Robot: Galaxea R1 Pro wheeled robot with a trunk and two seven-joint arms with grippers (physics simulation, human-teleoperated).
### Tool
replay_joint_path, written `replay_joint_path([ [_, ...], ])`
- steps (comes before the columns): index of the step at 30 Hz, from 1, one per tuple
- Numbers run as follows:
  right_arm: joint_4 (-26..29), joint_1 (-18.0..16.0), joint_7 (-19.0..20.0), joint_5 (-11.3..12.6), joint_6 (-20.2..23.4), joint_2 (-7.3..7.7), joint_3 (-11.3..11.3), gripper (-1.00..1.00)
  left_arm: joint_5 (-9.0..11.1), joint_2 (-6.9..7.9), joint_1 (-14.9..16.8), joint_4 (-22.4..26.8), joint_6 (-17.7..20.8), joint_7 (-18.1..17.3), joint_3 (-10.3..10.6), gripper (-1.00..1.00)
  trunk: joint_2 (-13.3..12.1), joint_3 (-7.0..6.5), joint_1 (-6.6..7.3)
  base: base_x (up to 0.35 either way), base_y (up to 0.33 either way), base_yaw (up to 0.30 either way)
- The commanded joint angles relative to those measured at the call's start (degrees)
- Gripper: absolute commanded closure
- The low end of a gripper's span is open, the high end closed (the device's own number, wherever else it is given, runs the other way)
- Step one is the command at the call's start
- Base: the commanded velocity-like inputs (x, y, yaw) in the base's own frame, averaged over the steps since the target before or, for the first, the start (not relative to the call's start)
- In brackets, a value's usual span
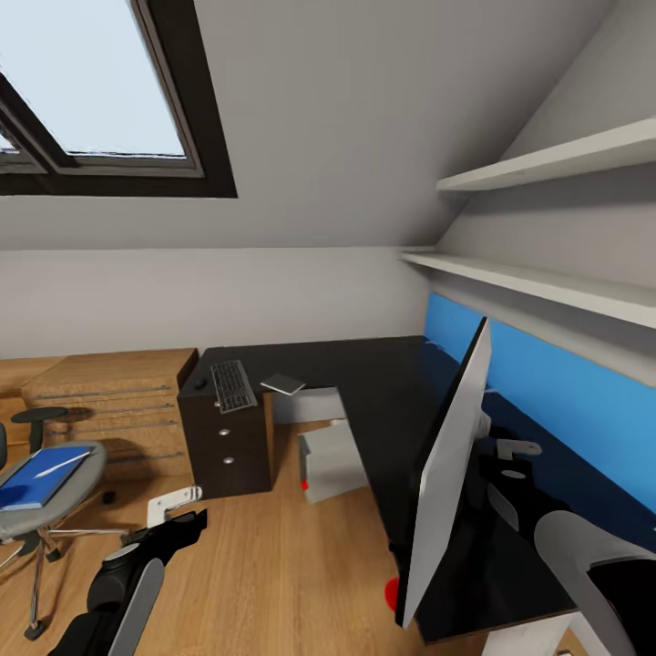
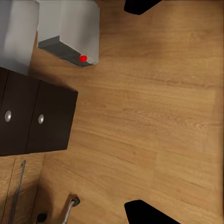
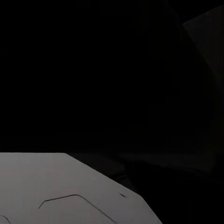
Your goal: In the bedroom, organize the workspace by keeping the computer under the desk, ensuring the monitor is on the desk, placing the keyboard on the desk next to the monitor, placing the mouse on the desk next to the keyboard, moving the folder from the swivel chair onto the desk next to the mouse, stacking the notebook on top of the folder with the pen on top of the notebook, and positioning the swivel chair next to the desk.
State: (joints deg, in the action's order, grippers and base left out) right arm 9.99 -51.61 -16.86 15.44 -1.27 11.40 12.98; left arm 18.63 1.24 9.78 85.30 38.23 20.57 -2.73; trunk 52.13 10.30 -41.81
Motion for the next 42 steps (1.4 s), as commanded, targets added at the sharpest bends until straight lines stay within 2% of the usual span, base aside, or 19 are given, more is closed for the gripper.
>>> replay_joint_path([
  [1, 0.11, -0.07, -0.19, 0.12, -0.14, 0.03, 0.55, 1.0, 0.6, -0.06, 0.06, -0.01, 0.14, 0.5, 0.1, -1.0, 0.07, 0.05, -0.01, -0.002, -0.002, 0.256],
  [4, 0.11, -0.07, -0.19, 0.12, -0.14, 0.03, 0.55, 1.0, 0.62, -0.14, 0.04, -0.09, 0.06, 0.45, 0.15, -1.0, 0.07, -0.01, -0.01, -0.001, -0.095, 0.249],
  [15, 0.11, -0.07, -0.11, 0.18, -0.19, 0.03, 0.47, 1.0, 0.77, -0.12, 0.05, 0.02, -0.11, 0.18, 0.12, -1.0, 0.07, -0.02, -0.01, 0.009, -0.298, 0.011],
  [35, 0.11, -0.07, -0.1, 0.21, -0.31, 0.03, 0.54, 1.0, 0.75, -0.13, -0.02, 0.67, -0.28, 0.18, 0.17, -1.0, 0.07, -0.02, -0.01, 0.138, -0.296, 0.0],
  [42, 0.11, -0.07, -0.1, 0.21, -0.3, 0.03, 0.54, 1.0, 0.63, -0.18, -3.95, 6.48, -0.8, 0.19, 0.33, -1.0, 0.07, -0.02, -0.01, 0.016, -0.217, 0.0],
])
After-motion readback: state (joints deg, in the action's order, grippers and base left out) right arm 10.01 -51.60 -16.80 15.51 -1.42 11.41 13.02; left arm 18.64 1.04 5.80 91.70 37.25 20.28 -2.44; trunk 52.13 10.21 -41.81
